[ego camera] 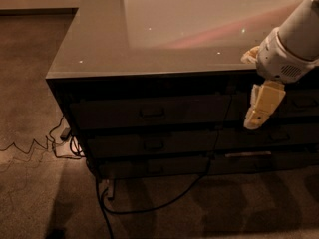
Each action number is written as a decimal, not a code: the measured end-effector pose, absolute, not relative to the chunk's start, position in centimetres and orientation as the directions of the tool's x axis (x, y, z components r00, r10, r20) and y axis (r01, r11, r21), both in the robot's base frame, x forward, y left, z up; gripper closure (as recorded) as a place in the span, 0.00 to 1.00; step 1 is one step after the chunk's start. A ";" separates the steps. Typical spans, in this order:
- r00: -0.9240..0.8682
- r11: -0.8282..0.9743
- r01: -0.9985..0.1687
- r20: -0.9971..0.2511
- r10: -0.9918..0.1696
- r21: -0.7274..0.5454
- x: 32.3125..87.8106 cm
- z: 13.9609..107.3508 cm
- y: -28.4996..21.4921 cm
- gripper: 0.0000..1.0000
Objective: Open top drawer
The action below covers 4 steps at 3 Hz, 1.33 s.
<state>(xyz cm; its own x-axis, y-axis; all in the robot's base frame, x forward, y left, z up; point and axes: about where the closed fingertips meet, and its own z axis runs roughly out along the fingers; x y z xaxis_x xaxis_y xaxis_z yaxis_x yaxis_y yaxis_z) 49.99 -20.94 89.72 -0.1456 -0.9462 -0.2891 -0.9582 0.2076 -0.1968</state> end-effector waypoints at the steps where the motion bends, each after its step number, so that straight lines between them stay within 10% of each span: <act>1: -0.145 0.207 -0.958 -0.289 -0.946 -0.198 50.0 89.8 -20.9 0.00; 4: 0.106 -0.068 -0.993 -0.515 -0.850 -0.092 53.9 81.7 -12.9 0.00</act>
Offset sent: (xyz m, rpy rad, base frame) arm 0.0171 0.0308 -0.0395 0.2534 0.0263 0.2676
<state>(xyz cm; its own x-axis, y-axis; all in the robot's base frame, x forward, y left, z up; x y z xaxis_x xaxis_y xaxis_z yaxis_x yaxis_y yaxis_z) 53.85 -12.92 81.70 0.1060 -0.8505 -0.5152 -0.9934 -0.0682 -0.0919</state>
